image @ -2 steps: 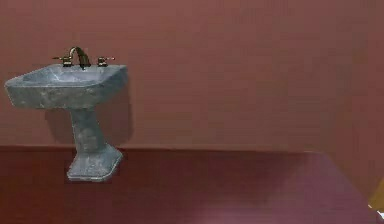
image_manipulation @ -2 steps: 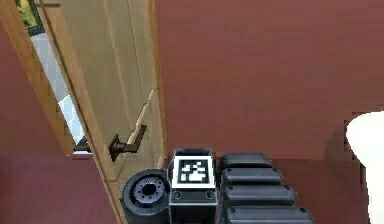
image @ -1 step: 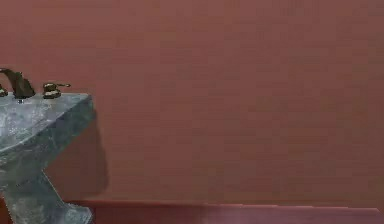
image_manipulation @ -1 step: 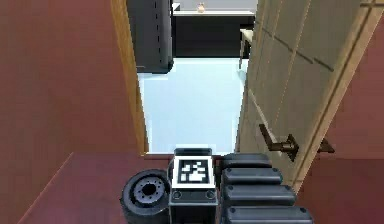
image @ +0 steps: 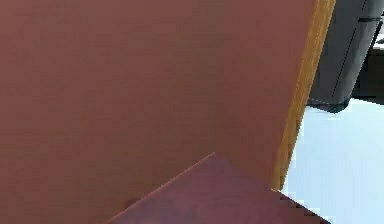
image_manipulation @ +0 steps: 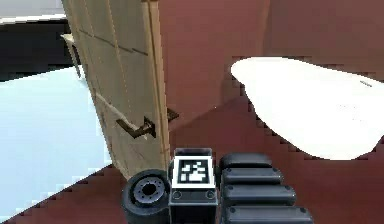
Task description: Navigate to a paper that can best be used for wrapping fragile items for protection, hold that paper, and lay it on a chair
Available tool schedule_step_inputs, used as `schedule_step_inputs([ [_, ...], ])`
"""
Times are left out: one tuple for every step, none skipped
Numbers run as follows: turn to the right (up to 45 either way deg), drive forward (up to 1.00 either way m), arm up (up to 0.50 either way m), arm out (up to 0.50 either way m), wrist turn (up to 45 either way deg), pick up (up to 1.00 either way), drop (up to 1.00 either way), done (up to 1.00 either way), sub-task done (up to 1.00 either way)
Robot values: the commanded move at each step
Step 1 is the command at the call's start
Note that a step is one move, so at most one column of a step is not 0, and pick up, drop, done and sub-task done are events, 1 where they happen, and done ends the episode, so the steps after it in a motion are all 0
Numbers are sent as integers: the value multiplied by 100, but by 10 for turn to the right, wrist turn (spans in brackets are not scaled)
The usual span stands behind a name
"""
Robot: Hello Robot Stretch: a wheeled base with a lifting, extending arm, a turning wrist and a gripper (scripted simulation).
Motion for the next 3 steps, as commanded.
schedule_step_inputs([
  [420,0,0,0,0,0,0,0,0],
  [0,40,0,0,0,0,0,0,0],
  [60,0,0,0,0,0,0,0,0],
])
